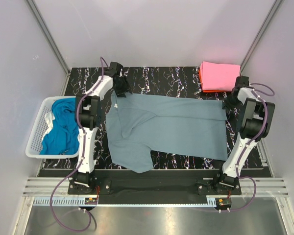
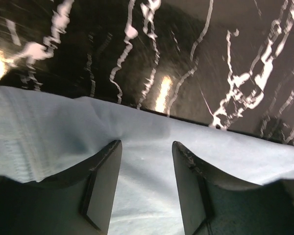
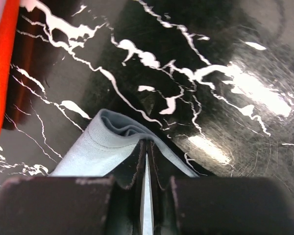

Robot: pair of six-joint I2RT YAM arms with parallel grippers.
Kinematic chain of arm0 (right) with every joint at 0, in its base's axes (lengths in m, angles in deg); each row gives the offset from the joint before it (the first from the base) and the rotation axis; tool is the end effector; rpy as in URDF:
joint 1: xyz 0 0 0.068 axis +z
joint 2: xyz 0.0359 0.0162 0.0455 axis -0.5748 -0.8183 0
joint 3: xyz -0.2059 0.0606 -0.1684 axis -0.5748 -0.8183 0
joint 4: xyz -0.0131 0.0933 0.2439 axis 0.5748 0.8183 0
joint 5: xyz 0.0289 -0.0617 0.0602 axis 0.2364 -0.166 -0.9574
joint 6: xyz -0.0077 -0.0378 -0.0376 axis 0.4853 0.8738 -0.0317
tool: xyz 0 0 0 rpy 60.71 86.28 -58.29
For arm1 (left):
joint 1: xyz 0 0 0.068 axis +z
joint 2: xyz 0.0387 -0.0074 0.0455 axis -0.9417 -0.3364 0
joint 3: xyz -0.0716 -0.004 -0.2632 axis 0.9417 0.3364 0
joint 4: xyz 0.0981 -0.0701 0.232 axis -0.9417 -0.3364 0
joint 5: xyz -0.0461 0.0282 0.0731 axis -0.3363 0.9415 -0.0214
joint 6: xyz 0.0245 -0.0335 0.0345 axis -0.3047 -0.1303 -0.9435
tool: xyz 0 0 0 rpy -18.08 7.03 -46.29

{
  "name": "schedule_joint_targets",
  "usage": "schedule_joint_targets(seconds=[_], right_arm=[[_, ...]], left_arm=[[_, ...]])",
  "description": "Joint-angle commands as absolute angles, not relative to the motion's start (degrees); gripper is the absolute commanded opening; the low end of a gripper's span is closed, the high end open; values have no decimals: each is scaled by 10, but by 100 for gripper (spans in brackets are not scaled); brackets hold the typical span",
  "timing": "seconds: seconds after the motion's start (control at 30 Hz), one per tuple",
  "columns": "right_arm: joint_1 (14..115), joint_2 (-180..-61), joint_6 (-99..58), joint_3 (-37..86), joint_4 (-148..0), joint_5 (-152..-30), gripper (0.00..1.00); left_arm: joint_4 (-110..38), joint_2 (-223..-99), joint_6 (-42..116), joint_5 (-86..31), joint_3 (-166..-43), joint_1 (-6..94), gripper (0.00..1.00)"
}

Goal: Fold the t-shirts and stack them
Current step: Fold the tshirt

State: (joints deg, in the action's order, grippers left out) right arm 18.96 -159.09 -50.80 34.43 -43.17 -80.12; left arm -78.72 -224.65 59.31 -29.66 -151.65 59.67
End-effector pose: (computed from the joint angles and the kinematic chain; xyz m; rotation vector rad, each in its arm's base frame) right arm 0.4163 -0.1226 0.1587 1.2300 2.3993 0.0286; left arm 0.5137 -0.1032 0.1647 -0.4794 2.6476 -0.4940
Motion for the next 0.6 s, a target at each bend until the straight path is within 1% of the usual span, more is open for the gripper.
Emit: schedule_joint_targets(seconds=[0.0, 0.2, 0.3, 0.37, 0.43, 0.5, 0.57], right_arm=[[176, -1573, -534, 292, -452, -755, 10], [175, -1567, -555, 286, -495, -772, 10], [175, -1561, -576, 276, -508, -771, 11], [175, -1564, -584, 276, -528, -785, 12], [176, -1578, -578, 304, -541, -803, 12], [176, -1607, -566, 358, -521, -821, 13], [176, -1621, -551, 415, -484, -816, 12]], left_arm=[[-847, -2275, 582, -217, -1531, 606, 52], [-827, -2289, 594, -196, -1529, 612, 52], [-803, -2288, 607, -209, -1530, 619, 52], [-774, -2286, 615, -243, -1530, 623, 52], [-729, -2283, 617, -282, -1539, 626, 53], [-698, -2283, 621, -312, -1566, 634, 53], [-674, -2272, 625, -388, -1581, 644, 53]])
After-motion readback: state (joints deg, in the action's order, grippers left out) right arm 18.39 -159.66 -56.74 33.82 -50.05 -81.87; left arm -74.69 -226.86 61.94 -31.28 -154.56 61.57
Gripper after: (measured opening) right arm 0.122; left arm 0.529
